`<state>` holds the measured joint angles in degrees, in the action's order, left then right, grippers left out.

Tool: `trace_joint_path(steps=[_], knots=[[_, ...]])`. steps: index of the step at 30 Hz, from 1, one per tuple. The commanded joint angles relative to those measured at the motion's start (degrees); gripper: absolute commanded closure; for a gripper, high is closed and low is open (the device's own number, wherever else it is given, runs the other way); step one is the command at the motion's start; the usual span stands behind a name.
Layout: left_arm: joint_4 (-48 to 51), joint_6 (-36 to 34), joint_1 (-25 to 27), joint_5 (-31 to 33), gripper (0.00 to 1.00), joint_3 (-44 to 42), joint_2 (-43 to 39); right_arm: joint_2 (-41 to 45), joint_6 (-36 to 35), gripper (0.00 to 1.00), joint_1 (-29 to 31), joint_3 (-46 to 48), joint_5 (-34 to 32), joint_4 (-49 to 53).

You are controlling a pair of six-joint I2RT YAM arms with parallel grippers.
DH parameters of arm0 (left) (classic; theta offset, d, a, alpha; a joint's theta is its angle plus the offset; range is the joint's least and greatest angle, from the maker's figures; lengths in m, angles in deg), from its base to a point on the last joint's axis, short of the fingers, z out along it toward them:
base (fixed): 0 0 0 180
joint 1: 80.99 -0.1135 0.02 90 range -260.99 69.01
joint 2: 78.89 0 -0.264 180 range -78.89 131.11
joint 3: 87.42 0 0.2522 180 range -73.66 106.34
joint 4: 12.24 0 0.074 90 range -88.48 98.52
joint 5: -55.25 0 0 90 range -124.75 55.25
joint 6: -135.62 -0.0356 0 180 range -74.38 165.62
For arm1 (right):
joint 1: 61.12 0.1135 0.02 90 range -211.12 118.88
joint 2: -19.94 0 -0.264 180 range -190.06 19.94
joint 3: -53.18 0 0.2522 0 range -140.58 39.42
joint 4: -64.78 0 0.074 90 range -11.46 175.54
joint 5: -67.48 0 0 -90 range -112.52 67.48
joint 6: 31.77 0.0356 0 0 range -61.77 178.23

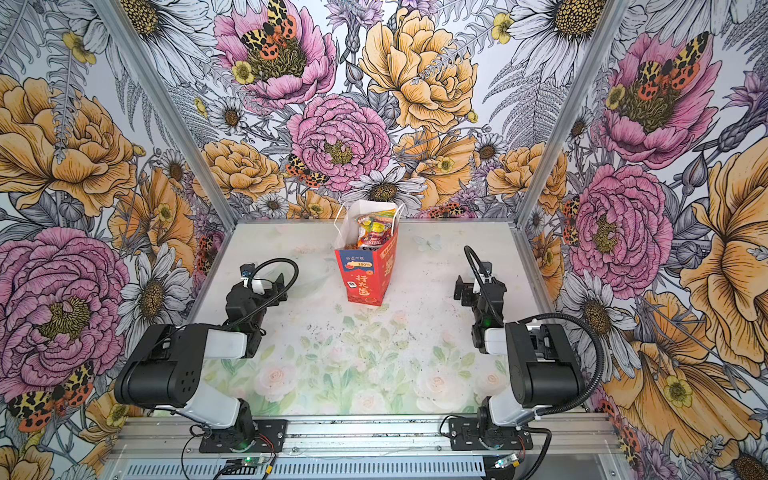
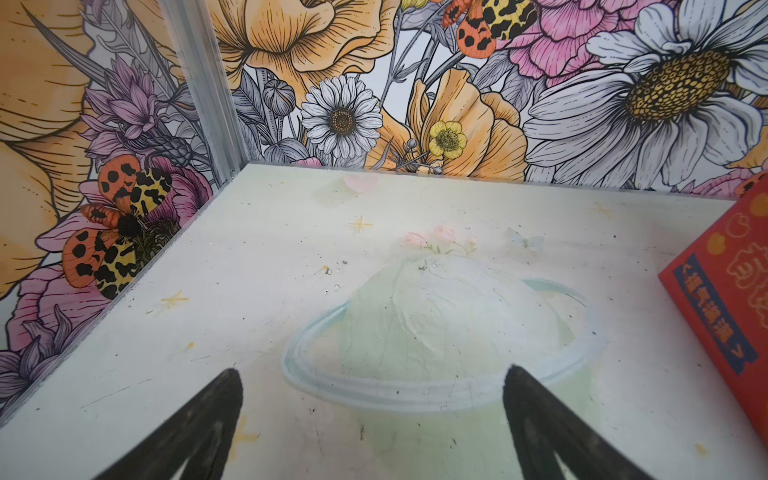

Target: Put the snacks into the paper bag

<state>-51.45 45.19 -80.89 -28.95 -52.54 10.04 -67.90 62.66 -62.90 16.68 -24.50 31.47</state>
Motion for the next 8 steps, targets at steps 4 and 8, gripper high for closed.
trace_joint_path(steps=[4, 8], knots=[[-1.0, 0.5, -1.1, -1.3, 0.01, 0.6, 0.0, -0.3, -0.1, 0.0, 0.3, 0.0, -1.4, -2.2], [-1.0, 0.5, -1.1, -1.2, 0.01, 0.6, 0.1, -0.3, -0.1, 0.0, 0.3, 0.0, -1.4, -2.1]])
